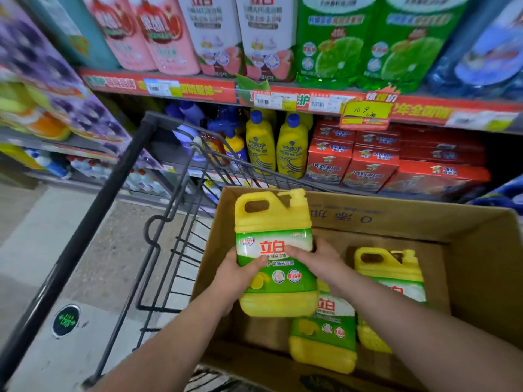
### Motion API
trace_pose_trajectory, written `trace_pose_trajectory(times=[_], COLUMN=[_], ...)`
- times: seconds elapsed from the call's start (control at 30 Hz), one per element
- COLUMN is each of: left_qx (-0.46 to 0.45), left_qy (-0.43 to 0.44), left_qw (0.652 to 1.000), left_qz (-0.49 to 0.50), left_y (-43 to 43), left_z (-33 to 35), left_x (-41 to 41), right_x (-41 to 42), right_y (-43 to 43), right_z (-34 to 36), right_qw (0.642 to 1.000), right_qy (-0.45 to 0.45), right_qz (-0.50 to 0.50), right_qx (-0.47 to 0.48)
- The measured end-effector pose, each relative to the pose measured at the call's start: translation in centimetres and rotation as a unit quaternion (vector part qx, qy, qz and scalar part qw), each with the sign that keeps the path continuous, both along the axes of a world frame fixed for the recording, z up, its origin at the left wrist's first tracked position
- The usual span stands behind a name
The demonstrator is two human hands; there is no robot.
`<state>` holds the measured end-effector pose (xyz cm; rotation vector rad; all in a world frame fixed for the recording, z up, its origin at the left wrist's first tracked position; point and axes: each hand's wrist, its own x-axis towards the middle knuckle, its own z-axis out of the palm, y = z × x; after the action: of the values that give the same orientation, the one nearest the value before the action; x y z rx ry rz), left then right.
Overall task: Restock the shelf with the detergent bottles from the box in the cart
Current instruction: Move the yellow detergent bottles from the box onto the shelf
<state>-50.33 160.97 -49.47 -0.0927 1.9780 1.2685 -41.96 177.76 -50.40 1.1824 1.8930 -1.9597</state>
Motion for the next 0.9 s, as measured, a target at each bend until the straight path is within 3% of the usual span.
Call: trace_pose_trajectory(times=[0.17,0.5,0.9], left_qx=[0.024,0.027,0.076], left_qy=[0.064,0.145,0.218], left_qw=[0.997,0.979,0.934], left_qz=[0.038,0.14,0.273], left_y=[-0.5,-6.0,-22.4], left_z=[5.1,14.3,20.4], left_x=[0.0,0.9,3.1], right_x=[-1.0,-4.6,-7.4], right_y=[-0.2,-4.5,-20.5], right_z=[5.2,13.3,20.6], right_qw=[0.997,0.974,0.927], right_qy=[0.074,0.195,0.267], right_qz=[-0.003,0.109,0.256], right_qx=[0.03,0.021,0.051])
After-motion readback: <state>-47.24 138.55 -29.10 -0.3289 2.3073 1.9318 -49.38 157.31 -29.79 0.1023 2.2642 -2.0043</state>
